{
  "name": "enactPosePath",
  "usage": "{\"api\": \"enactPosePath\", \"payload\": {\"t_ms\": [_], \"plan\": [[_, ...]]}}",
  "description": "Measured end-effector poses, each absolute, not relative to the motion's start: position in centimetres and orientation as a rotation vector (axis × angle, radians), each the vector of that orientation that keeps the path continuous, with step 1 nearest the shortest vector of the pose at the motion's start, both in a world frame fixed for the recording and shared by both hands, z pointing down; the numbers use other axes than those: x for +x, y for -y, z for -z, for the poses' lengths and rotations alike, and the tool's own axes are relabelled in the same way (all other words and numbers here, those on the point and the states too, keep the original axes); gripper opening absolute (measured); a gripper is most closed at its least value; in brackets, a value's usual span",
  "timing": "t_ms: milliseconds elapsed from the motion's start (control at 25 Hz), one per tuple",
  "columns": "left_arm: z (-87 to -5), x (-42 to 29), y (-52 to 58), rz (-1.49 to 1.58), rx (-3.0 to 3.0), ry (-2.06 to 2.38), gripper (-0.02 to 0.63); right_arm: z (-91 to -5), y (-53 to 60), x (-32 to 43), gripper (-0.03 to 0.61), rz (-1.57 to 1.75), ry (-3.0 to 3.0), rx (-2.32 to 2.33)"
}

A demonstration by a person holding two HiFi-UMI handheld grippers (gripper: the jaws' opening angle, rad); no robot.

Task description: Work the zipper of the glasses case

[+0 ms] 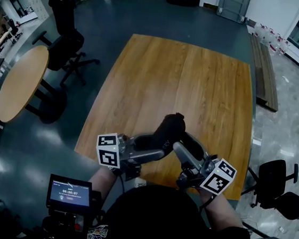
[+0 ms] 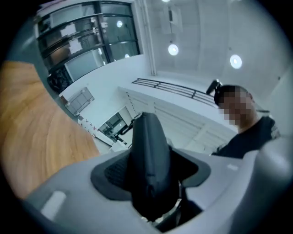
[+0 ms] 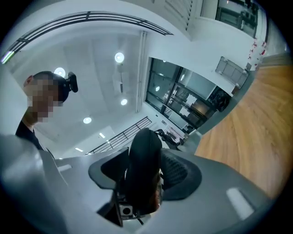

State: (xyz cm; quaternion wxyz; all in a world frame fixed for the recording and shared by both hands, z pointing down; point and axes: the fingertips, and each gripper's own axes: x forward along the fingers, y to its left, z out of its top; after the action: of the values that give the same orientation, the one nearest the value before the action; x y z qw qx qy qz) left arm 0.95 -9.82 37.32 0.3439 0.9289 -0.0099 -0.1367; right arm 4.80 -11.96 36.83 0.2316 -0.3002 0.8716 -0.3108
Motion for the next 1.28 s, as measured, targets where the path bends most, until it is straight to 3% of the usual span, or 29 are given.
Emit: {"api": "enactPosePath", "payload": {"t_ms": [120,640,840,960,1080,1160,1280], "plan": [[-38.2,1.5,9.3,0.246,2.491,0.039,0.270,-37.3,11.7,4.0,0.265,0.873,-2.443,-0.785],[-37.8,3.5,6.8,-0.079,2.758,-0.123,0.293,-37.1,9.4,2.7,0.241,0.729,-2.609,-0.619],[-38.6,3.5,9.1,-0.173,3.010,0.223,0.278,-36.2,9.7,3.5,0.248,0.446,-2.735,-0.783],[-39.4,2.1,13.1,-0.425,3.131,0.759,0.276,-35.7,11.6,6.2,0.219,0.255,-2.718,-1.113],[-41.1,0.7,15.4,-0.926,3.209,1.188,0.275,-34.5,12.4,6.9,0.192,-0.005,-2.710,-1.394],[-41.9,0.3,16.1,-1.224,3.213,1.348,0.275,-33.7,12.3,5.7,0.184,-0.204,-2.753,-1.497],[-43.1,0.4,16.6,-1.392,3.170,1.416,0.275,-34.5,11.6,3.7,0.164,-0.445,-2.896,-1.577]]}}
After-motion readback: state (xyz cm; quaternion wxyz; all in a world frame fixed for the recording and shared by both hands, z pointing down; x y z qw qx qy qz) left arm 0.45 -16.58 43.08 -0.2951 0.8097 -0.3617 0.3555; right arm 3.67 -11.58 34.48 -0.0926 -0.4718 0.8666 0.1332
